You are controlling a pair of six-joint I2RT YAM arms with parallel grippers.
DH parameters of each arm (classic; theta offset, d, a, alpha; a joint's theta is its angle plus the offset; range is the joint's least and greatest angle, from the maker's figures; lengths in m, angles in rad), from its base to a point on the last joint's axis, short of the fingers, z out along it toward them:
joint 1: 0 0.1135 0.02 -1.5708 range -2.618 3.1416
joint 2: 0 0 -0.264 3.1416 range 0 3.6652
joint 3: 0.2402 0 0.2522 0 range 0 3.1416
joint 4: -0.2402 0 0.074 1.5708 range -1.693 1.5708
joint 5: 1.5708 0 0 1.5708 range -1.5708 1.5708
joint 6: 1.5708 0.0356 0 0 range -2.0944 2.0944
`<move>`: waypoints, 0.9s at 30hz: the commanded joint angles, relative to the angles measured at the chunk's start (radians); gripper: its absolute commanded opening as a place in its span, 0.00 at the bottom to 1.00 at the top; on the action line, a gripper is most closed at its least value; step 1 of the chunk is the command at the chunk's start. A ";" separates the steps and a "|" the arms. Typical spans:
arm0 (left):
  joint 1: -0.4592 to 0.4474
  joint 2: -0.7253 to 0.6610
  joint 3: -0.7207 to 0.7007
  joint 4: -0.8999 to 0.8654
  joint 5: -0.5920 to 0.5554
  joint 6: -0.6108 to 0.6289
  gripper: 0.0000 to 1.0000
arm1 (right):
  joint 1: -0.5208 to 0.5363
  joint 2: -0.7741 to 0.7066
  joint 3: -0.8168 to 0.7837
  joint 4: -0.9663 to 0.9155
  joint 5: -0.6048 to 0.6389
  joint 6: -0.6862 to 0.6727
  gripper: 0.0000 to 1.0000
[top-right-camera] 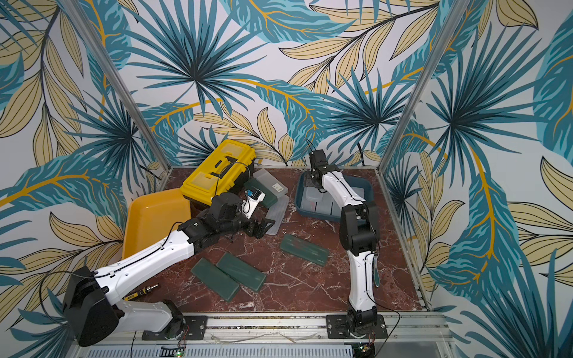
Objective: Place the pencil cases by color into the storage box
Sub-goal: Place the pencil case at the storage box.
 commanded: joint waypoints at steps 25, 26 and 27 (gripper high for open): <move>-0.003 -0.076 -0.078 0.043 -0.070 -0.049 0.92 | 0.032 0.105 0.009 0.000 -0.096 0.031 0.69; -0.003 -0.076 -0.080 0.043 -0.071 -0.050 0.92 | 0.033 0.107 0.010 -0.003 -0.095 0.031 0.69; -0.004 -0.078 -0.081 0.043 -0.072 -0.050 0.92 | 0.033 0.106 0.008 -0.003 -0.097 0.031 0.69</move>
